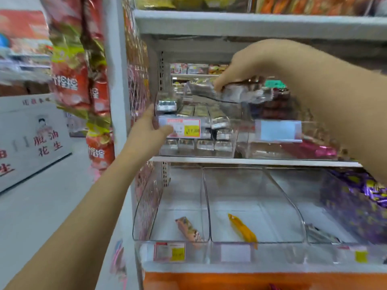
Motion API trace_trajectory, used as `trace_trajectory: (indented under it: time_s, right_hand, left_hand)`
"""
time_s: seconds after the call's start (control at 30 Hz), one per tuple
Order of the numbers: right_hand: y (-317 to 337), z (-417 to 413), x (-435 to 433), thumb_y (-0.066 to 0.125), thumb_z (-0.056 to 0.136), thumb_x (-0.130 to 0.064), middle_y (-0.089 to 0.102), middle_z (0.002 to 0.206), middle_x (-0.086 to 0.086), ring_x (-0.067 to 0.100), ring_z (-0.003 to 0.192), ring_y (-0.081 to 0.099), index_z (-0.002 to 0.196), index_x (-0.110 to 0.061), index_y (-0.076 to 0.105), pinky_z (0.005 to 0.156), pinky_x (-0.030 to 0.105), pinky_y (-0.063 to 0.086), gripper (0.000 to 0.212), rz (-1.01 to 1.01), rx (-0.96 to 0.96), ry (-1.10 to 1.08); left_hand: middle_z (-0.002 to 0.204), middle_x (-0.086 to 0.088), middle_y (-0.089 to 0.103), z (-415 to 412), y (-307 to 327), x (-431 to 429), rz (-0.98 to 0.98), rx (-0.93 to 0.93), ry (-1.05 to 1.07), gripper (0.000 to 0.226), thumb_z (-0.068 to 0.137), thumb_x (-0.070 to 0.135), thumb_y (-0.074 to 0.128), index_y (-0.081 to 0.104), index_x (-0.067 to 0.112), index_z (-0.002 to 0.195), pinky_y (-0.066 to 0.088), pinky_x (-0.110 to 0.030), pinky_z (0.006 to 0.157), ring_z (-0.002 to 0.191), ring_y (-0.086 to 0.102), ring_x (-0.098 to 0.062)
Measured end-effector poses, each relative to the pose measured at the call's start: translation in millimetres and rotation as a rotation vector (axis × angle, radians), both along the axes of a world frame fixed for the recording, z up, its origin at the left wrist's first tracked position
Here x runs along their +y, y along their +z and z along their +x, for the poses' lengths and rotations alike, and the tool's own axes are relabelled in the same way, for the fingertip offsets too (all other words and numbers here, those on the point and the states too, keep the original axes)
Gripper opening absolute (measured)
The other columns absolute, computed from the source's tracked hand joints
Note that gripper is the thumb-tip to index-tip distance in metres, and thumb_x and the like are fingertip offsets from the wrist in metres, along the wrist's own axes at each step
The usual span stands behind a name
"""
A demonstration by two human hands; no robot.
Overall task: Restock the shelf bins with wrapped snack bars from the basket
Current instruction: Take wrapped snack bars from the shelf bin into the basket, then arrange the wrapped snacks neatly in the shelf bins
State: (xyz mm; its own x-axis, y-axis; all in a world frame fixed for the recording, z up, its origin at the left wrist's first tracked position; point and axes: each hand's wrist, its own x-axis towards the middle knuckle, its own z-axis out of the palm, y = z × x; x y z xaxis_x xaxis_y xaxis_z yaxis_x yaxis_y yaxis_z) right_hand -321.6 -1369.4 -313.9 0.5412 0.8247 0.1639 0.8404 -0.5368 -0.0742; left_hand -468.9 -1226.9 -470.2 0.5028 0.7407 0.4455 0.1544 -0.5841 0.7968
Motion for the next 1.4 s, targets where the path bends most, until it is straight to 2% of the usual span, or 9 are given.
trace_trajectory:
  time_s: [0.23, 0.33, 0.53, 0.63, 0.77, 0.83, 0.97, 1.17, 1.4]
  right_hand:
    - [0, -10, 75, 0.054, 0.094, -0.042, 0.052, 0.114, 0.015, 0.023, 0.07, 0.05, 0.132, -0.016, 0.044, 0.088, 0.041, 0.046, 0.047, -0.139, 0.047, 0.02]
    - [-16, -11, 93, 0.038, 0.103, -0.037, 0.032, 0.152, 0.014, 0.031, 0.114, 0.053, 0.149, -0.004, 0.026, 0.098, 0.037, 0.039, 0.058, -0.146, 0.003, -0.014]
    - [-34, -12, 101, 0.04, 0.1, -0.047, 0.029, 0.154, 0.013, 0.03, 0.128, 0.045, 0.151, -0.008, 0.022, 0.102, 0.04, 0.042, 0.067, -0.064, 0.191, 0.0]
    - [-37, -8, 94, 0.042, 0.1, -0.048, 0.031, 0.153, 0.014, 0.032, 0.13, 0.044, 0.15, -0.007, 0.025, 0.101, 0.042, 0.045, 0.067, -0.037, 0.26, -0.008]
    - [-42, -8, 66, 0.045, 0.1, -0.042, 0.048, 0.138, 0.015, 0.028, 0.106, 0.061, 0.144, -0.006, 0.038, 0.078, 0.033, 0.051, 0.057, 0.135, 0.189, 0.024]
    - [-44, -13, 42, 0.048, 0.099, -0.038, 0.06, 0.093, 0.008, 0.015, 0.073, 0.057, 0.123, -0.006, 0.057, 0.057, 0.021, 0.04, 0.042, 0.314, 0.064, 0.092]
    - [-73, -24, -27, 0.055, 0.093, -0.032, 0.035, 0.055, 0.004, 0.014, 0.048, 0.033, 0.061, -0.01, 0.044, 0.045, 0.027, 0.027, 0.04, 0.428, -0.116, 0.184]
    - [-189, -31, -124, 0.059, 0.09, -0.04, 0.054, 0.067, 0.002, 0.022, 0.075, 0.053, 0.065, -0.017, 0.054, 0.064, 0.031, 0.037, 0.034, 0.033, -0.016, 0.24]
    - [-329, -6, -215, 0.063, 0.088, -0.04, 0.061, 0.106, 0.003, 0.022, 0.1, 0.056, 0.103, -0.015, 0.059, 0.082, 0.033, 0.044, 0.029, -0.485, 0.218, 0.313]
  left_hand:
    - [0.134, 0.009, 0.055, 2, -6, 7, 0.032, -0.025, -0.074, 0.081, 0.072, 0.041, 0.059, 0.03, 0.027, 0.147, 0.04, -0.04, 0.107, 0.121, 0.053, -0.011]
    - [0.125, 0.015, 0.06, 1, -12, 8, 0.066, -0.036, -0.104, 0.066, 0.082, 0.029, 0.06, 0.035, 0.029, 0.143, 0.041, -0.039, 0.106, 0.115, 0.057, -0.008]
    - [0.13, 0.018, 0.054, -6, -10, -3, 0.095, 0.018, -0.105, 0.065, 0.092, 0.015, 0.054, 0.025, 0.031, 0.147, 0.04, -0.025, 0.099, 0.113, 0.05, -0.001]
    - [0.15, 0.001, 0.036, -7, -8, -18, 0.165, 0.206, 0.034, 0.078, 0.094, 0.022, 0.053, 0.002, 0.018, 0.153, 0.034, -0.013, 0.072, 0.104, 0.046, -0.005]
    - [0.155, -0.015, 0.024, -9, -16, -54, 0.376, 0.323, 0.105, 0.069, 0.095, 0.028, 0.051, 0.016, 0.001, 0.147, 0.03, -0.027, 0.102, 0.137, 0.032, -0.026]
    - [0.154, -0.006, 0.028, -17, -25, -77, 0.44, 0.258, 0.082, 0.061, 0.096, 0.027, 0.049, 0.023, 0.007, 0.149, 0.021, -0.013, 0.101, 0.138, 0.03, -0.018]
    - [0.08, 0.008, 0.066, -31, -54, -118, 0.449, 0.114, -0.055, 0.02, 0.095, 0.028, 0.05, 0.066, 0.017, 0.089, 0.036, -0.008, 0.061, 0.07, 0.056, -0.006]
    - [0.064, -0.007, 0.062, -13, -134, -155, 0.29, 0.549, -0.358, 0.04, 0.091, 0.041, 0.045, 0.052, 0.016, 0.06, 0.029, -0.027, 0.053, 0.058, 0.052, -0.016]
    - [0.12, -0.007, 0.058, 4, -223, -214, 0.193, 1.211, -0.705, 0.033, 0.094, 0.033, 0.053, 0.057, 0.015, 0.121, 0.038, -0.026, 0.077, 0.109, 0.054, -0.024]
